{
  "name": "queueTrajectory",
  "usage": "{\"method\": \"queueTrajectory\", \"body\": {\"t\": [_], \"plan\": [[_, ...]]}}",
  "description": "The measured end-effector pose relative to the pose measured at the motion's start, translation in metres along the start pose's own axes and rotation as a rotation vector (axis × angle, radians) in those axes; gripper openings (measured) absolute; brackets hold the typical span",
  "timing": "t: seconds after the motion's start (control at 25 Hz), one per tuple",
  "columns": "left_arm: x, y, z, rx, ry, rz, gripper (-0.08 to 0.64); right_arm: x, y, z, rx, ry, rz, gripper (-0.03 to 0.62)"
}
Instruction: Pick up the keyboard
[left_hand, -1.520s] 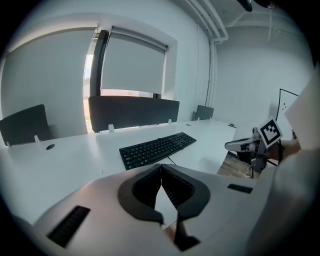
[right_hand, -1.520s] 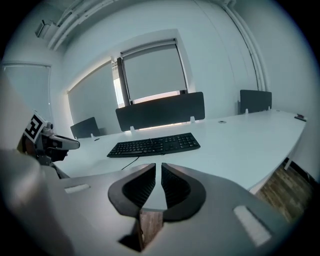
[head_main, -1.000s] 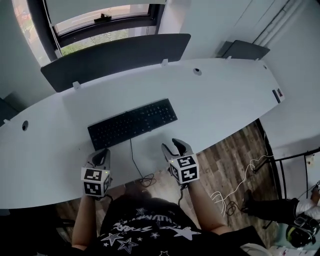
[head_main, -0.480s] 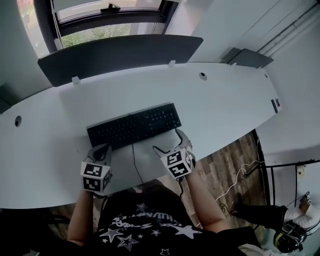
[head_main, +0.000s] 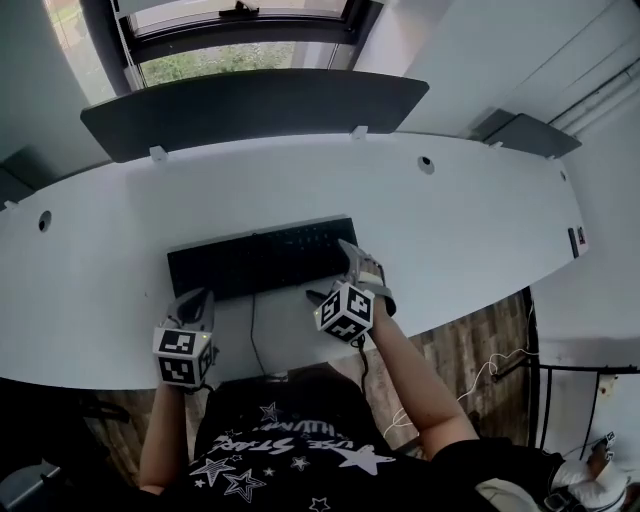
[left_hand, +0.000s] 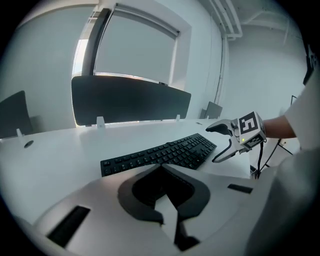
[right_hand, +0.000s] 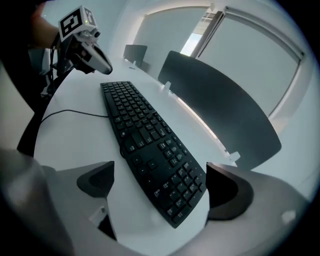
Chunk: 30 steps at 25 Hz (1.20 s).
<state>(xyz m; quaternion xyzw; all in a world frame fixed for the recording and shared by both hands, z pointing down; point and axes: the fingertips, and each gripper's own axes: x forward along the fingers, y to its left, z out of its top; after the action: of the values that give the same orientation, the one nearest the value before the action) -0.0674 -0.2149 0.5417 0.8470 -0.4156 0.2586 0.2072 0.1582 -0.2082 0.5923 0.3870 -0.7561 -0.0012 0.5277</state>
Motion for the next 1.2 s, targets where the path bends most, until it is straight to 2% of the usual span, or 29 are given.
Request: {"method": "queueTrajectory", "body": {"t": [0.24, 0.56, 0.84, 1.2], "plan": [[-0.002, -0.010, -0.003, -0.058, -0.003, 0.089, 0.009, 0.025, -0.003, 0.006, -0.222, -0.004, 0.118, 0.537], [-0.012, -0.010, -0.006, -0.114, -0.007, 0.182, 0.009, 0.039, -0.005, 0.015, -0.330, 0.011, 0.261, 0.574], [-0.017, -0.004, -0.010, -0.171, -0.020, 0.244, 0.009, 0.049, 0.005, 0.021, -0.410, 0.091, 0.450, 0.575], [-0.025, -0.001, -0.031, -0.220, 0.000, 0.281, 0.009, 0.061, 0.012, 0.023, -0.492, 0.210, 0.573, 0.578]]}}
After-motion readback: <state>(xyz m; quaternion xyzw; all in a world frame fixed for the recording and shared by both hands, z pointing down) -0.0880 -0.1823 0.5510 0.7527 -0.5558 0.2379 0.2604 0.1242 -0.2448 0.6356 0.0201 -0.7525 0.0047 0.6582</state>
